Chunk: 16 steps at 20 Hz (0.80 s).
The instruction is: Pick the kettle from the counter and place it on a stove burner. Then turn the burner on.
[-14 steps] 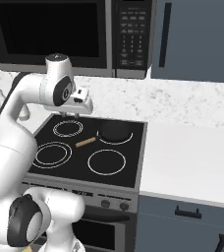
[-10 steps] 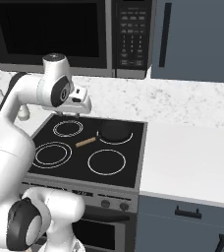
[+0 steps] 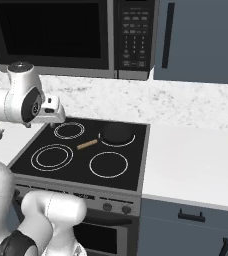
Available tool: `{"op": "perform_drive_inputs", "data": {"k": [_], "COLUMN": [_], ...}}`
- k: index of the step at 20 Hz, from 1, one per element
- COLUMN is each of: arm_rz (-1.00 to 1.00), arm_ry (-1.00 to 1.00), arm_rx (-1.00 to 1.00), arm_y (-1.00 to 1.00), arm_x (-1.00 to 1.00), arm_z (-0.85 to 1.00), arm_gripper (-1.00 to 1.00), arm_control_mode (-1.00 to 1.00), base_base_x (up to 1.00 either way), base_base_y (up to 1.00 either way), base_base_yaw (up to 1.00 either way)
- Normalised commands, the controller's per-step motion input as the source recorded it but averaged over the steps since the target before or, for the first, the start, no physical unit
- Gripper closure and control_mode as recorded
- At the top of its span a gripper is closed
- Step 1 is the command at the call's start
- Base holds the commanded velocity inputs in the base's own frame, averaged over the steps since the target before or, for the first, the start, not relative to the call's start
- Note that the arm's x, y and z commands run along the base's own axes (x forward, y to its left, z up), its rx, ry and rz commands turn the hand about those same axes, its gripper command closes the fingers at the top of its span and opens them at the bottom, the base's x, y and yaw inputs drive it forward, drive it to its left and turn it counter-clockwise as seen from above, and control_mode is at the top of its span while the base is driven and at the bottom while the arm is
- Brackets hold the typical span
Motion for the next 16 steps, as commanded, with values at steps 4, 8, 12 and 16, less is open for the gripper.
{"op": "perform_drive_inputs", "data": {"k": [4, 8, 12, 16], "arm_rz": [0.27, 0.25, 0.25, 0.22], "arm_ry": [-0.06, -0.1, -0.15, -0.12], "arm_rx": [0.0, -0.03, -0.05, -0.09], "arm_y": [0.95, 1.0, 0.99, 1.0], "arm_x": [-0.78, -0.63, -0.7, -0.44], "arm_z": [0.0, 0.0, 0.0, 0.0], "arm_gripper": [-1.0, -1.0, -1.0, -1.0], "arm_control_mode": [-1.0, -1.0, -1.0, -1.0], "base_base_x": [0.0, 0.0, 0.0, 0.0], "base_base_y": [0.0, 0.0, 0.0, 0.0], "base_base_yaw": [0.0, 0.0, 0.0, 0.0]}}
